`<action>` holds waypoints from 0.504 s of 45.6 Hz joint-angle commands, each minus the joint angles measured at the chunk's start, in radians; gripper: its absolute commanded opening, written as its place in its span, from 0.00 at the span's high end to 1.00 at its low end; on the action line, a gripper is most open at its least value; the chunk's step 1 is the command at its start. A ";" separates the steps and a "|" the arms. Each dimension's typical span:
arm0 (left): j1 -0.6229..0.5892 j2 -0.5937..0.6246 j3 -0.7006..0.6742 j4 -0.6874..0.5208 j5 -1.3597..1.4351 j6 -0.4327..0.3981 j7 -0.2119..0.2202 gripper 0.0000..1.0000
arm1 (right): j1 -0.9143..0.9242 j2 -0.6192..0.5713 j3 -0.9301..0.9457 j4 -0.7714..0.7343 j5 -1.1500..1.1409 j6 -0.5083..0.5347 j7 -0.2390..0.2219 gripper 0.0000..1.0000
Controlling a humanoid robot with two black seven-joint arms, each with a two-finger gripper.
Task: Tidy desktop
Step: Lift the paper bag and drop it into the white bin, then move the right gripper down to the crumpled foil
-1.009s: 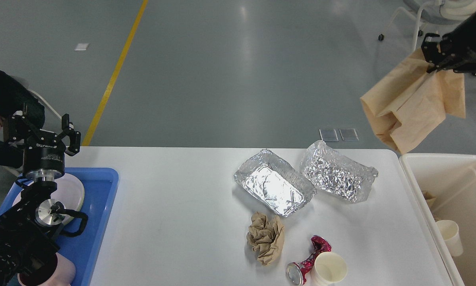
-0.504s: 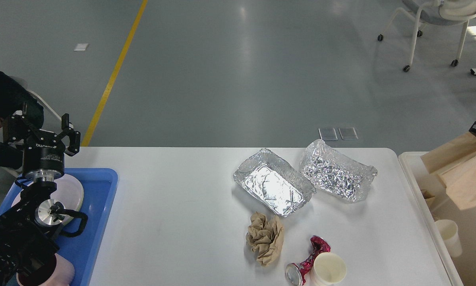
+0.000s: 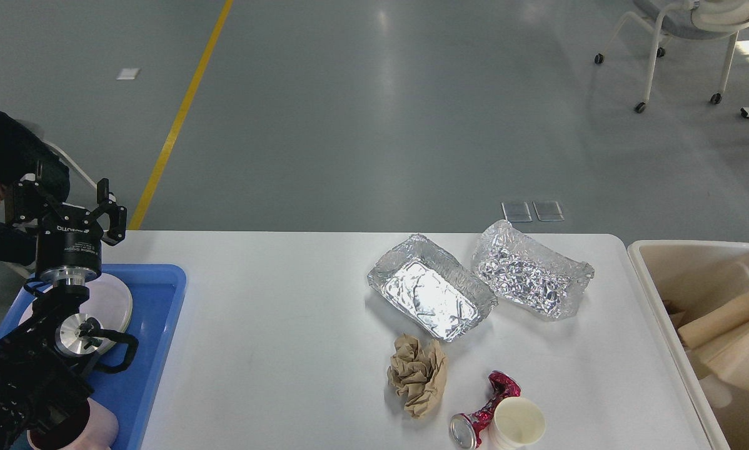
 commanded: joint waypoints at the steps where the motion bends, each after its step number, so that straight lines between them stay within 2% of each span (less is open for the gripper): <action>1: 0.000 0.000 0.000 0.000 0.000 0.000 0.000 0.03 | 0.014 0.014 0.016 0.006 -0.001 0.001 0.000 0.00; 9: 0.000 0.000 0.000 0.000 0.000 0.000 0.000 0.03 | 0.123 0.055 0.016 0.050 0.001 0.007 0.001 0.00; 19: 0.000 0.000 0.000 0.000 0.000 0.000 0.000 0.03 | 0.382 0.060 0.010 0.274 0.002 0.019 0.001 0.00; 23: 0.000 0.000 0.000 0.000 0.000 0.000 0.000 0.03 | 0.505 0.063 0.010 0.399 0.006 0.077 0.001 0.00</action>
